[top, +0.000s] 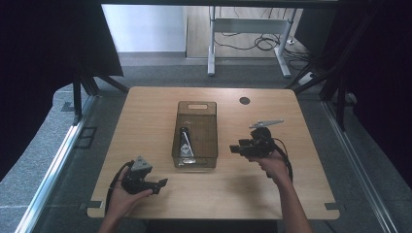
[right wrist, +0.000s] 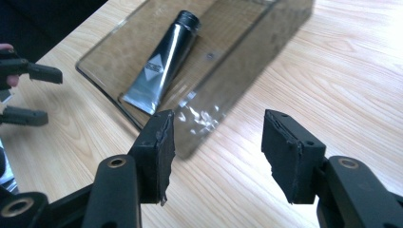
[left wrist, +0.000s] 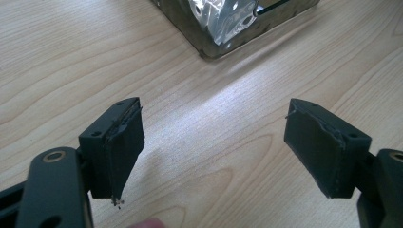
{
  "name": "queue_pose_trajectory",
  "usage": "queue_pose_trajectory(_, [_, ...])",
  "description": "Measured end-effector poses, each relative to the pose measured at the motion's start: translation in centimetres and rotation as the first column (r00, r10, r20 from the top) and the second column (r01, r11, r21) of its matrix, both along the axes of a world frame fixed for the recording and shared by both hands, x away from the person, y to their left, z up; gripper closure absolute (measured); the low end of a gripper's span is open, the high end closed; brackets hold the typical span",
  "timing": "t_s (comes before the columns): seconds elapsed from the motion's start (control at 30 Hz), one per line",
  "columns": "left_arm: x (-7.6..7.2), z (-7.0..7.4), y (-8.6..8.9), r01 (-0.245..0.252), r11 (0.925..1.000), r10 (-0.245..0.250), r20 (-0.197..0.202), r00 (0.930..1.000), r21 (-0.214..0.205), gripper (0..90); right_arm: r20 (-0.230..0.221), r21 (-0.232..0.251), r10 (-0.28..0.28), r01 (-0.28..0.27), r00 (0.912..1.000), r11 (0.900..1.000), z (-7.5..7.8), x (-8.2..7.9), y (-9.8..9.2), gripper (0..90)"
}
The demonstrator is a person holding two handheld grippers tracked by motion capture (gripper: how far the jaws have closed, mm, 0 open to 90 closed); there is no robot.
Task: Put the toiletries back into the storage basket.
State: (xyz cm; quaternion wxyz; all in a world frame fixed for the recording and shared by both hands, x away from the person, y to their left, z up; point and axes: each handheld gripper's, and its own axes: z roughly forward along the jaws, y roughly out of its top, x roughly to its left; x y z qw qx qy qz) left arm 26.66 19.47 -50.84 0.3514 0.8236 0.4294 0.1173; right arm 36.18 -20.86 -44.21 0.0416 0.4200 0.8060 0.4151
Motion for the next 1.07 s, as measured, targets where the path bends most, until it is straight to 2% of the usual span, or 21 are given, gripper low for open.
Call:
queue_pose_trajectory(0.27, [-0.1, -0.2, -0.4, 0.011, 0.9999, -0.011, -0.002, 0.9999, 0.008, 21.2, 0.009, 0.016, -0.027, 0.026, 0.9996, 0.9995, -2.1, -1.8, -2.4, 44.9])
queue_pose_trajectory(0.43, [-0.1, -0.2, -0.2, 0.001, 1.0000, -0.001, -0.005, 1.0000, 0.003, 21.2, 0.015, -0.028, -0.044, 0.044, 0.9989, 0.9986, -3.6, -2.4, -3.3, 44.7])
queue_pose_trajectory(0.53, [-0.1, -0.2, -0.1, -0.002, 1.0000, 0.003, -0.006, 1.0000, 0.004, 21.2, 0.010, -0.013, -0.062, 0.062, 0.9981, 0.9980, -4.5, -2.7, -4.0, 44.8])
queue_pose_trajectory(0.6, [-0.1, -0.3, -0.1, -0.003, 1.0000, 0.003, -0.007, 1.0000, 0.006, 21.2, 0.017, -0.030, -0.071, 0.071, 0.9973, 0.9970, -5.0, -2.9, -4.2, 44.9])
queue_pose_trajectory(0.77, [-0.1, -0.4, -0.4, -0.001, 0.9999, 0.001, -0.010, 0.9999, 0.015, 21.2, -0.006, -0.059, -0.084, 0.084, 0.9964, 0.9947, -6.8, -2.8, -4.4, 44.8])
queue_pose_trajectory(0.8, [-0.2, -0.4, -0.4, 0.003, 0.9999, -0.003, -0.009, 1.0000, 0.015, 21.2, 0.002, -0.069, -0.087, 0.087, 0.9962, 0.9938, -6.9, -2.8, -4.4, 44.8])
queue_pose_trajectory(0.97, [-0.3, -0.3, -0.5, 0.006, 0.9999, -0.006, -0.005, 1.0000, 0.015, 21.2, 0.024, -0.042, -0.088, 0.089, 0.9958, 0.9951, -6.5, -2.9, -4.5, 44.7])
queue_pose_trajectory(1.07, [-0.3, -0.4, -0.4, 0.002, 0.9999, -0.002, -0.006, 1.0000, 0.012, 21.2, 0.032, -0.053, -0.094, 0.096, 0.9950, 0.9940, -6.6, -3.0, -4.5, 41.5])
